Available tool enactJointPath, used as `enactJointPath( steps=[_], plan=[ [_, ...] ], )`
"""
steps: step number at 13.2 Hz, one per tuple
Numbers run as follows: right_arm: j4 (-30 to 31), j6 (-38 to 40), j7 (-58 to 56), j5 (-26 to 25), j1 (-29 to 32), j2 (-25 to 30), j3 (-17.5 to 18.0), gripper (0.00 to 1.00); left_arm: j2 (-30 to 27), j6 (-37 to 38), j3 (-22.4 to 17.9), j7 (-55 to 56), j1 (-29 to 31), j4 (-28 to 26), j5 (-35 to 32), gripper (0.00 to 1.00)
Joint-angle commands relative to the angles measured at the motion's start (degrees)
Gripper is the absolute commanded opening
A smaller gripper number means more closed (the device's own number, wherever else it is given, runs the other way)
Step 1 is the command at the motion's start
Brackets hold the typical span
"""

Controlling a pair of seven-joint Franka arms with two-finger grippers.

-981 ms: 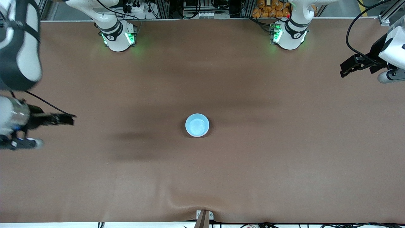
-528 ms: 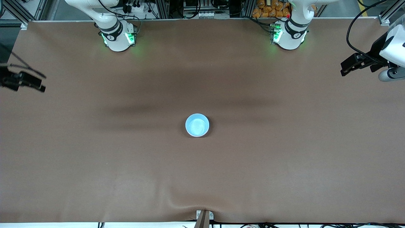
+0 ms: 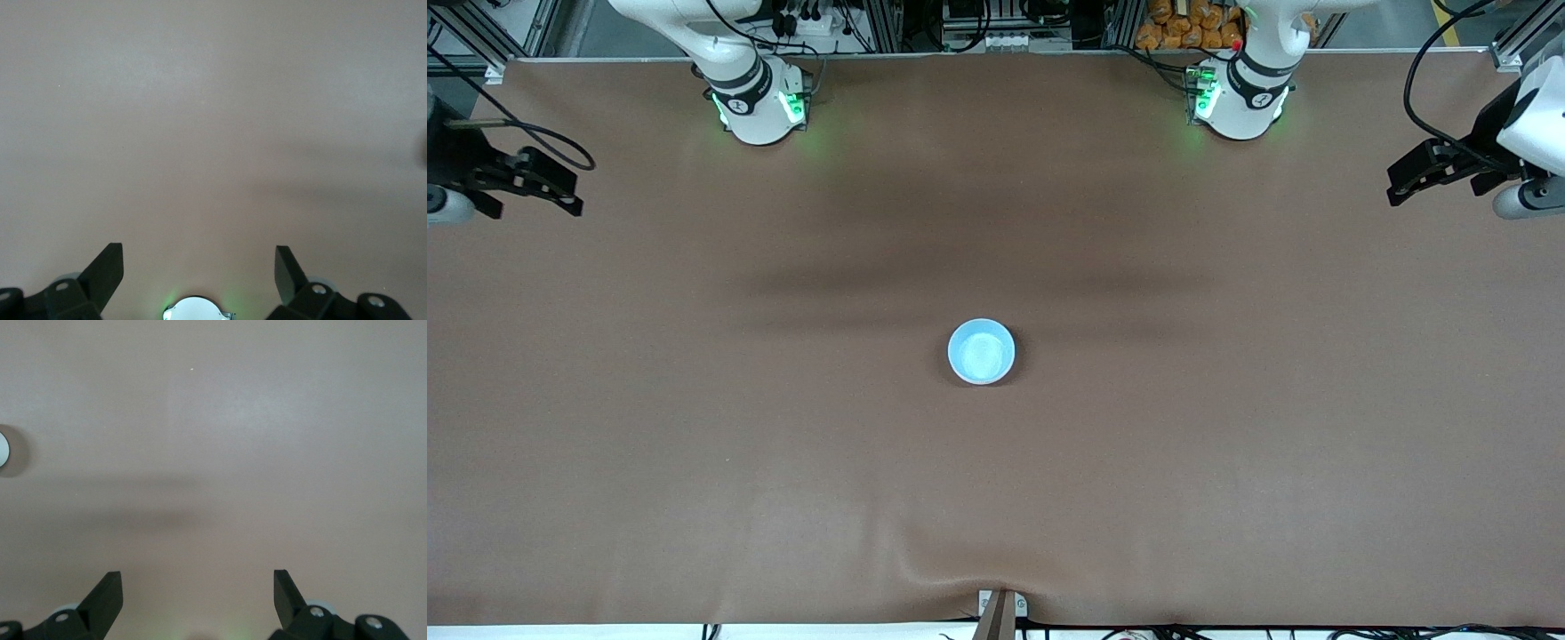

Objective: Stack pink and blue bowls on white bowl

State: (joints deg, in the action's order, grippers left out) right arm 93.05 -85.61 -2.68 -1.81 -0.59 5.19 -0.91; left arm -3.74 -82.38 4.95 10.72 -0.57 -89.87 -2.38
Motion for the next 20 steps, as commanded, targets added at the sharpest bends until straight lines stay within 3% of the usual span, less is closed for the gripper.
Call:
enactJointPath(
  steps=[1,20],
  plan=[
    [-6.6,3.5,-1.1,-3.0,-0.1,-3.9,-0.1,1.0,-1.4,0.6,-0.2,-1.6,0.2,-0.7,0.3,1.0],
    [-6.6,1.9,-1.1,-3.0,-0.5,-3.6,-0.1,1.0,-0.2,1.8,-0.2,-1.5,0.2,1.7,0.6,1.0]
  ],
)
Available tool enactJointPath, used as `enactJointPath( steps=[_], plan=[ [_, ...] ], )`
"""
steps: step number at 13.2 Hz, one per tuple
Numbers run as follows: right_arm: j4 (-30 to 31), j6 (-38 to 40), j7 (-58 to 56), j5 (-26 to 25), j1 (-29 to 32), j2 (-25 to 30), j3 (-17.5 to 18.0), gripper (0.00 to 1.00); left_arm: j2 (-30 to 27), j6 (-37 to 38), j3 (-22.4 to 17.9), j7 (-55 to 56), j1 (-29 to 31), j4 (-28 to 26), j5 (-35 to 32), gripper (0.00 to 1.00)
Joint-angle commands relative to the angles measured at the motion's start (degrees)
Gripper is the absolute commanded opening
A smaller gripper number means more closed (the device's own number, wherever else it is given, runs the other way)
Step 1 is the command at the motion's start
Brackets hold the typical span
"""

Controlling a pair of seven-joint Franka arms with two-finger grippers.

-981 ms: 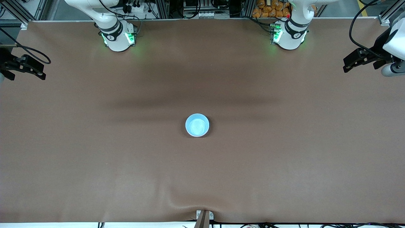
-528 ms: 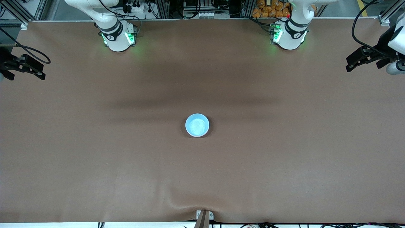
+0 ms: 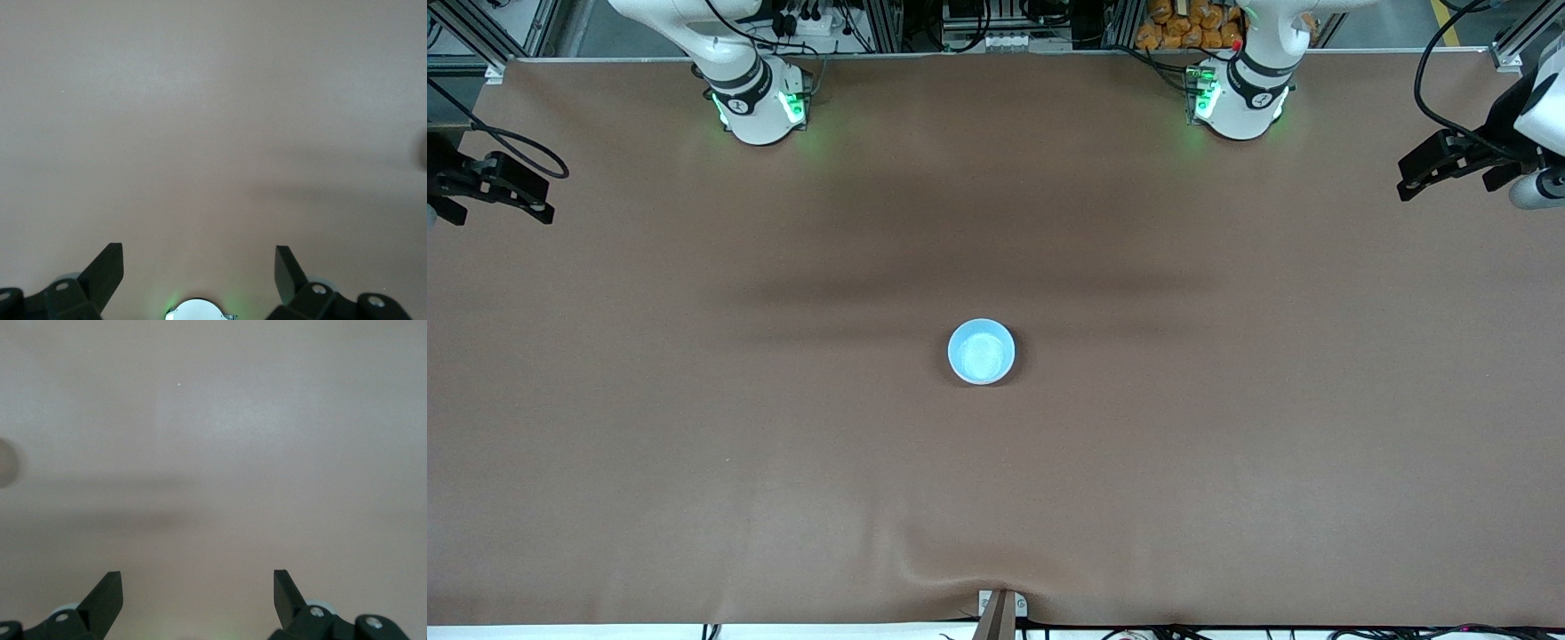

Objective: Stack pink and blue bowls on white bowl

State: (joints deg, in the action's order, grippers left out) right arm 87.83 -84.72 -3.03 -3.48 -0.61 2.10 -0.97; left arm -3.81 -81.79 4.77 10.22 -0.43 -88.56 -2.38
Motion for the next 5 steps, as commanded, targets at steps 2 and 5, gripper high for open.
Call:
enactJointPath(
  steps=[2,5],
  plan=[
    [-1.3,0.8,-1.2,-1.4,-0.4,-0.5,0.1,1.0,-0.1,1.5,0.0,-1.0,0.2,0.5,0.7,1.0],
    [-1.3,0.8,-1.5,-1.4,-0.7,-0.5,0.0,1.0,-0.1,2.2,-0.1,-1.2,0.2,0.5,1.4,1.0]
  ],
)
